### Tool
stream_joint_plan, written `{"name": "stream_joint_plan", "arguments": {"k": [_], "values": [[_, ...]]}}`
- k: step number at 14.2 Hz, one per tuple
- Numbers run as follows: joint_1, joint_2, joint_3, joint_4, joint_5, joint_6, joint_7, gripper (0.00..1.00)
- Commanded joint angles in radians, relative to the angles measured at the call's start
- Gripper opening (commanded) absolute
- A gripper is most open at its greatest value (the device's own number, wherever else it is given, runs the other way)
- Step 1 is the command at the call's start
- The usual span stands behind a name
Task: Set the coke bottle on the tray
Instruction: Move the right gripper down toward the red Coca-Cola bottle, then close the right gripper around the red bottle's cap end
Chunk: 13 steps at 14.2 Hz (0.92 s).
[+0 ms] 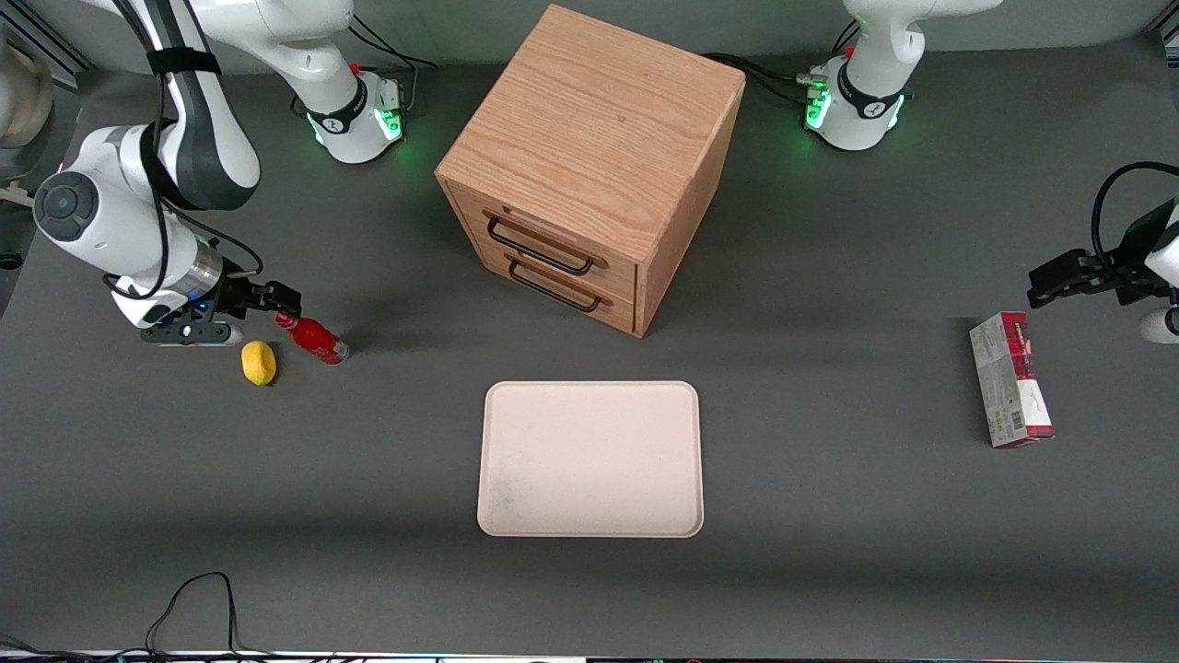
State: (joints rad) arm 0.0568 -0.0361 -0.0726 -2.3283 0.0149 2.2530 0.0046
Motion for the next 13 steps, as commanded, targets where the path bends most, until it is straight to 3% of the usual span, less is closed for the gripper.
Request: {"name": "stream_joint_plan", "arguments": {"k": [1,9,10,11,13], "values": [[0.000,-0.016,-0.009,-0.075,0.010,0.114,-0.040,1.00],[0.006,0.041,0.014,-0.075,0.011,0.174,-0.028,0.98],[0.006,0.044,0.022,-0.075,0.011,0.172,-0.026,0.88],[0.006,0.044,0.023,-0.075,0.011,0.172,-0.023,0.71],[0.006,0.045,0.023,-0.075,0.011,0.169,-0.023,0.15]]}}
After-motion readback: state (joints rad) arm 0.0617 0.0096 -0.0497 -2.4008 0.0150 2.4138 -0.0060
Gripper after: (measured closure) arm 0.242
